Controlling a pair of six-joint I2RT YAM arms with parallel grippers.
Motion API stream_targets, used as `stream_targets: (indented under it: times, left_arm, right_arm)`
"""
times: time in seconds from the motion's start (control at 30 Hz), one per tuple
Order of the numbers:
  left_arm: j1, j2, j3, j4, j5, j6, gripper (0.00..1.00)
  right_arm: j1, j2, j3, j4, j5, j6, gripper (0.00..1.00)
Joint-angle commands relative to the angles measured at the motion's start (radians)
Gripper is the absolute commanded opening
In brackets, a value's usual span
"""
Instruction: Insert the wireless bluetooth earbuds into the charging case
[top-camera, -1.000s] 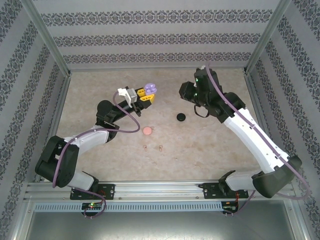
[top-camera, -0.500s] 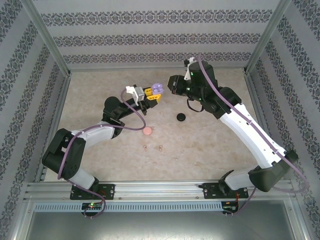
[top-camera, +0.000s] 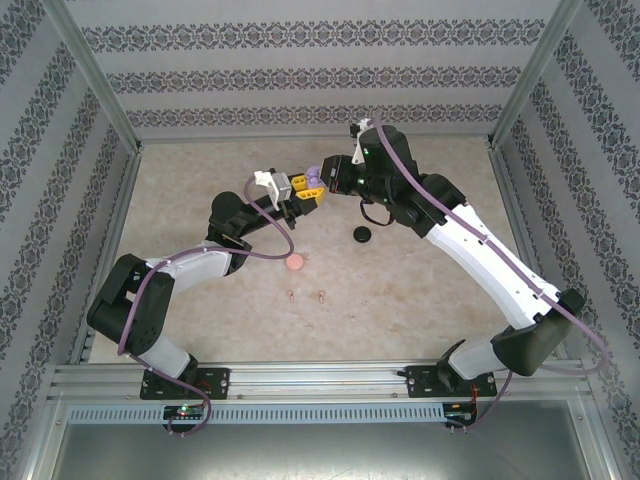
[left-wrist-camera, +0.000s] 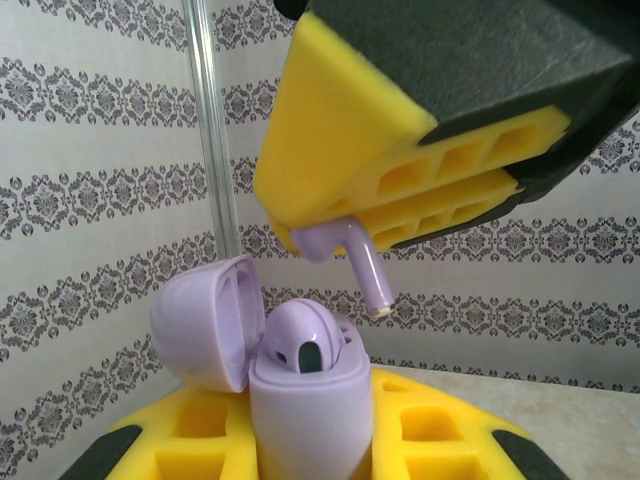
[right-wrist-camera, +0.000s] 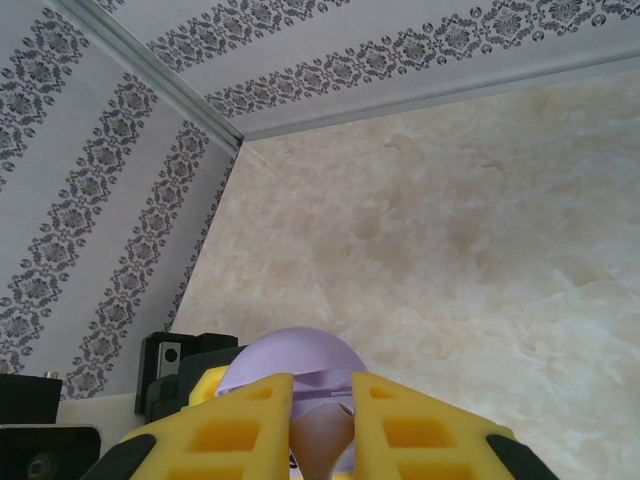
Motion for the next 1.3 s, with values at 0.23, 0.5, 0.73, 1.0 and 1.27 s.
stream_targets:
  times: [0.23, 0.5, 0.73, 1.0, 1.27]
  left_arm:
    - [-0.017, 0.007, 0.020, 0.063, 0.031, -0.011, 0.00]
    - [-0.018, 0.001, 0.024, 0.065, 0.027, -0.010, 0.00]
    - [-0.018, 0.005, 0.027, 0.063, 0.014, -0.005, 0.00]
    - [-0.017, 0.005, 0.032, 0.069, -0.010, -0.006, 0.00]
    - [-0.018, 0.005, 0.035, 0.074, -0.009, -0.013, 0.00]
  right_arm:
    - [0.009, 0.023, 0.019, 0.051, 0.013, -0.008, 0.19]
    - [0.009, 0.039, 0.005, 0.048, 0.007, -0.009, 0.18]
    - [0.011, 0.014, -0.026, 0.043, 0.018, -0.018, 0.18]
    - [0.041, -0.012, -0.055, 0.027, 0.070, -0.056, 0.17]
    - [0.085, 0.011, -0.049, 0.001, 0.146, -0.107, 0.17]
